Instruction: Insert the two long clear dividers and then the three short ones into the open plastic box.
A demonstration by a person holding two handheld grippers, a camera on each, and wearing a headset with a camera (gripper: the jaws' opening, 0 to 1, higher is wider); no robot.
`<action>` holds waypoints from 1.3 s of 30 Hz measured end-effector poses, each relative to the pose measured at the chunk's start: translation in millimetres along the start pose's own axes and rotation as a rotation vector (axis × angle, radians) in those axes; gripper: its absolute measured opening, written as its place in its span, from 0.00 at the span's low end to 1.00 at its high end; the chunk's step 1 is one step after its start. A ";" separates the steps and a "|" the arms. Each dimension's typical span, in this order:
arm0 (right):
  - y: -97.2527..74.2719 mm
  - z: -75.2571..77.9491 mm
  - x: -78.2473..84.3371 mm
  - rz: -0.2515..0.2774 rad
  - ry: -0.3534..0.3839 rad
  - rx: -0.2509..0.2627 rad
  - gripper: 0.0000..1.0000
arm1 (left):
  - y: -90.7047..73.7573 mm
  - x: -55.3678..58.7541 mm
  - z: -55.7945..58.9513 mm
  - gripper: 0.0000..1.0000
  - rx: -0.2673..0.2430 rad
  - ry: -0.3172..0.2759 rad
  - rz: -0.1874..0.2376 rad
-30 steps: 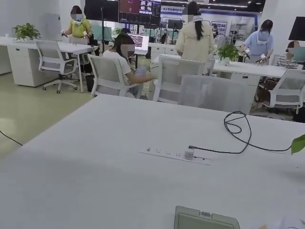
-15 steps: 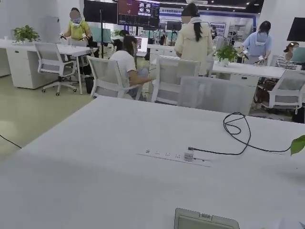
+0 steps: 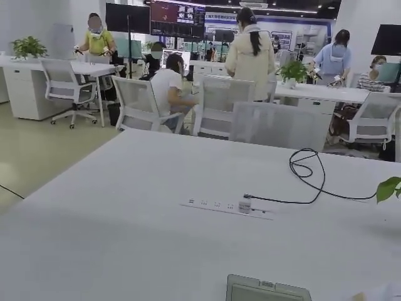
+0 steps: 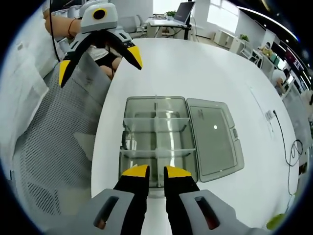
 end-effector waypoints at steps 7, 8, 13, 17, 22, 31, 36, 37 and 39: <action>-17.1 -6.9 -2.2 0.045 0.039 0.039 0.21 | -1.7 -0.6 -1.7 0.89 -0.006 0.005 -0.005; -19.5 -7.7 -2.4 0.051 0.044 0.046 0.22 | -1.9 -0.9 -2.0 0.89 -0.006 0.006 -0.004; -34.4 -12.2 -0.8 0.091 0.083 0.088 0.28 | -3.5 -0.9 -3.5 0.91 -0.010 0.008 -0.010; -45.4 -16.9 4.8 0.114 0.114 0.122 0.32 | -4.5 -1.7 -4.7 0.93 -0.014 0.010 -0.013; -56.6 -24.7 10.3 0.161 0.163 0.167 0.41 | -6.2 -2.1 -8.4 0.98 -0.028 0.014 -0.012; -64.7 -42.2 23.5 0.242 0.247 0.222 0.54 | -10.6 1.0 -10.9 1.00 -0.038 0.007 -0.025; -65.6 -52.6 27.4 0.301 0.285 0.241 0.65 | -12.0 5.1 -10.9 1.00 -0.045 -0.001 -0.034; -65.8 -54.5 28.2 0.305 0.289 0.242 0.67 | -12.1 6.0 -10.4 1.00 -0.044 -0.003 -0.038; -66.2 -58.1 30.5 0.322 0.305 0.243 0.70 | -12.3 7.3 -9.6 1.00 -0.044 -0.005 -0.040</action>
Point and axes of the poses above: the centre of the closed fingertips' face, and the gripper's own axes: y roughly forward along the fingers, z roughly to its right, x roughly out of its underside, the point moved 1 cm from there along -y, roughly backward along the fingers, and after that the axes turned 5 degrees about z, right-handed, at the moved point
